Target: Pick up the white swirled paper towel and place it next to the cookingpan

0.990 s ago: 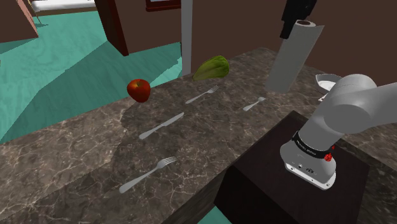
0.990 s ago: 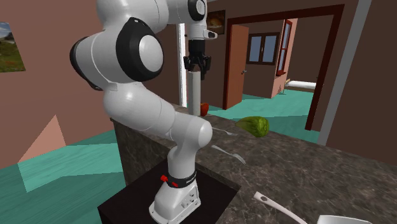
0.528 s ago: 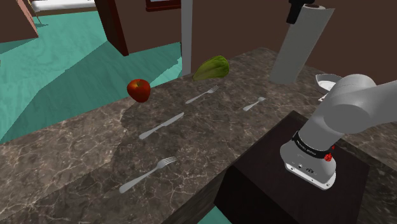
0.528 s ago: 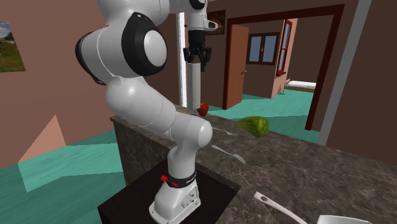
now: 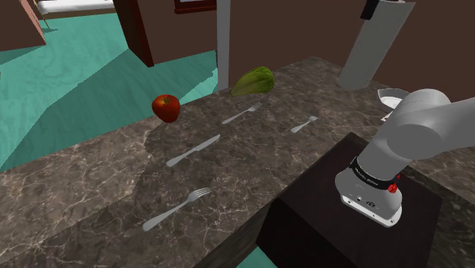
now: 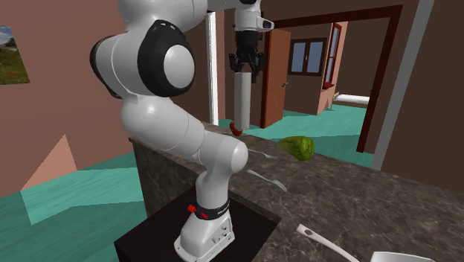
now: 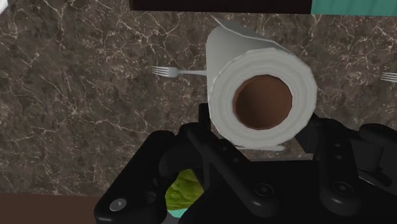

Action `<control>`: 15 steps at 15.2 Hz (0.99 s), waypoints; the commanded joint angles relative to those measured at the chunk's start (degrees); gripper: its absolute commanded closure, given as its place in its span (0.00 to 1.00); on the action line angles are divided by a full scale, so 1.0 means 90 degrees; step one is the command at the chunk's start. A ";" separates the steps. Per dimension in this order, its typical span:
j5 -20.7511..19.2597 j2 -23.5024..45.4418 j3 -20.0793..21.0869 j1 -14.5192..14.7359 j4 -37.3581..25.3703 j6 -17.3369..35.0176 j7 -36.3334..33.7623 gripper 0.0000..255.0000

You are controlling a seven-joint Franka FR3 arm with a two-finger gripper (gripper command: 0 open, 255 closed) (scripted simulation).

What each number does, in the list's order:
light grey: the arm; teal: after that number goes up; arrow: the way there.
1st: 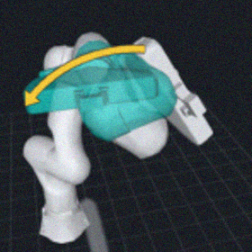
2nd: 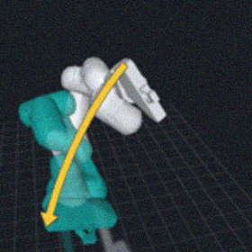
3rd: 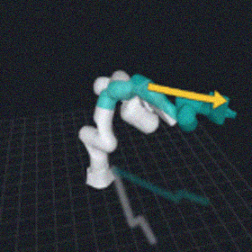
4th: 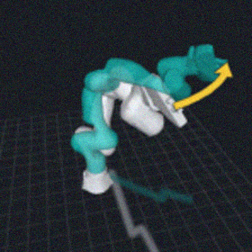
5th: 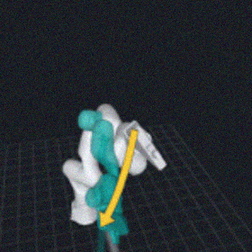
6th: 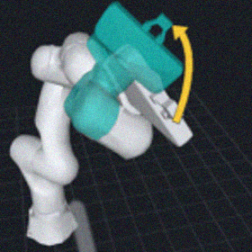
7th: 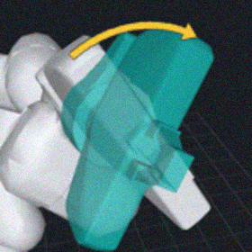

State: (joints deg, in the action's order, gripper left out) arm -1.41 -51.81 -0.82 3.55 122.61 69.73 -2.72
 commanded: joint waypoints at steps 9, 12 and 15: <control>-0.1302 0.0002 -0.1524 -0.0113 -0.0245 -0.0076 0.1530 1.00; -0.1665 0.0126 -0.1991 -0.0112 -0.0440 -0.0042 0.1989 1.00; -0.1999 0.0302 -0.2468 -0.0084 -0.0693 0.0012 0.2449 1.00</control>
State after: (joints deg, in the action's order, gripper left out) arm -18.22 -50.03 -21.30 2.61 117.56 69.59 17.60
